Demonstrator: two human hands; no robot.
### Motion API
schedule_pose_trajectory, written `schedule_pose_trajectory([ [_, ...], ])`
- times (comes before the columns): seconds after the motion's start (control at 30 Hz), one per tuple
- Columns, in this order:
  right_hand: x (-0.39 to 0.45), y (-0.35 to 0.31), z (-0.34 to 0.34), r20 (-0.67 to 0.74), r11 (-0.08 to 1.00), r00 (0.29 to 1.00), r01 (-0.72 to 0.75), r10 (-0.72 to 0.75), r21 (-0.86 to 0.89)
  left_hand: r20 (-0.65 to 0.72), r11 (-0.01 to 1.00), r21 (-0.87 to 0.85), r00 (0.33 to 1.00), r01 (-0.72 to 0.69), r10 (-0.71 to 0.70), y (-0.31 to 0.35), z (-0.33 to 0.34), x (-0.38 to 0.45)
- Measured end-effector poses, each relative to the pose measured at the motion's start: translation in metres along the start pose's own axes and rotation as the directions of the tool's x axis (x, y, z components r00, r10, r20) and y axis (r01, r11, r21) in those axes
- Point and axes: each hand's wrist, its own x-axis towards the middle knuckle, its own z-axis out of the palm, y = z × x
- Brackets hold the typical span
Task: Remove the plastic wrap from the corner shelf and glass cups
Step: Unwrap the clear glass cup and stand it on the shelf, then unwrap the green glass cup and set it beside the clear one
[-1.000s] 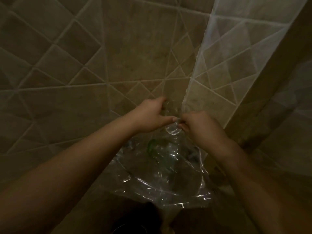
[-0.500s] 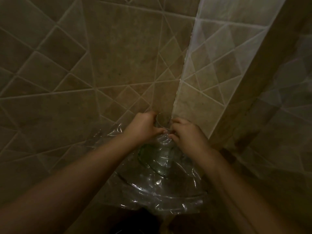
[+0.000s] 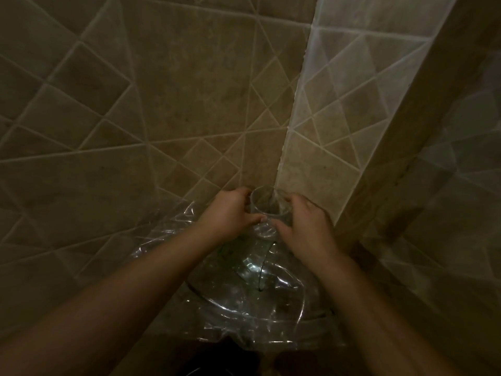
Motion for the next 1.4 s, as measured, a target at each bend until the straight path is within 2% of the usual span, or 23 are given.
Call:
schedule_pose_trajectory([
  [0.07,0.000,0.000,-0.002,-0.033,0.998,0.999,-0.038,0.037,-0.047,0.031,0.999,0.037,1.000,0.004,-0.005,0.001,-0.003,0.003],
  [0.17,0.001,-0.005,-0.004,-0.007,0.990,0.997,-0.072,0.072,-0.121,0.061,0.985,0.170,0.998,0.002,-0.013,0.007,-0.010,0.008],
  [0.3,0.005,-0.010,-0.007,0.010,0.990,0.999,-0.036,0.038,-0.137,0.090,0.966,0.257,0.996,-0.006,-0.018,0.011,-0.014,0.014],
  [0.53,0.012,-0.014,-0.010,0.042,0.986,0.998,-0.043,0.050,-0.158,0.098,0.981,0.190,0.994,0.029,-0.048,0.013,-0.015,0.008],
  [0.67,0.010,-0.018,-0.018,0.091,0.983,0.993,-0.060,0.076,-0.174,0.188,0.974,0.216,0.982,-0.072,0.031,0.021,-0.031,-0.011],
  [0.73,0.002,-0.018,-0.027,0.145,0.995,0.987,-0.063,0.074,-0.080,0.198,0.956,0.259,0.977,-0.135,0.084,0.021,-0.044,-0.027],
  [0.8,-0.014,-0.015,-0.042,0.142,0.977,0.980,-0.159,0.139,0.142,0.166,0.945,0.284,0.979,-0.164,0.120,0.015,-0.056,-0.049],
  [0.93,-0.072,-0.003,-0.077,-0.046,0.929,0.972,-0.207,0.232,0.306,0.144,0.959,0.198,0.974,-0.202,0.175,0.000,-0.053,-0.096],
  [0.97,-0.089,-0.002,-0.082,-0.030,0.922,0.971,-0.215,0.237,0.322,0.174,0.964,0.172,0.969,-0.204,0.174,-0.004,-0.046,-0.104],
  [1.03,-0.115,-0.005,-0.081,0.094,0.944,0.977,-0.209,0.191,0.257,0.259,0.965,0.171,0.954,-0.198,0.150,-0.011,-0.028,-0.115],
  [1.13,-0.126,-0.015,-0.068,0.274,0.962,0.947,-0.216,0.165,0.168,0.271,0.951,0.247,0.955,-0.186,0.116,-0.022,-0.007,-0.120],
  [1.23,-0.112,-0.026,-0.055,0.341,0.900,0.909,-0.341,0.241,0.273,0.299,0.946,0.281,0.951,-0.163,0.075,-0.028,0.000,-0.122],
  [1.33,-0.100,-0.033,-0.041,0.396,0.765,0.872,-0.459,0.289,0.451,0.377,0.843,0.442,0.917,-0.305,0.134,-0.027,-0.001,-0.124],
  [1.4,-0.097,-0.033,-0.035,0.378,0.689,0.865,-0.495,0.330,0.529,0.428,0.807,0.472,0.892,-0.356,0.144,-0.027,0.000,-0.125],
])
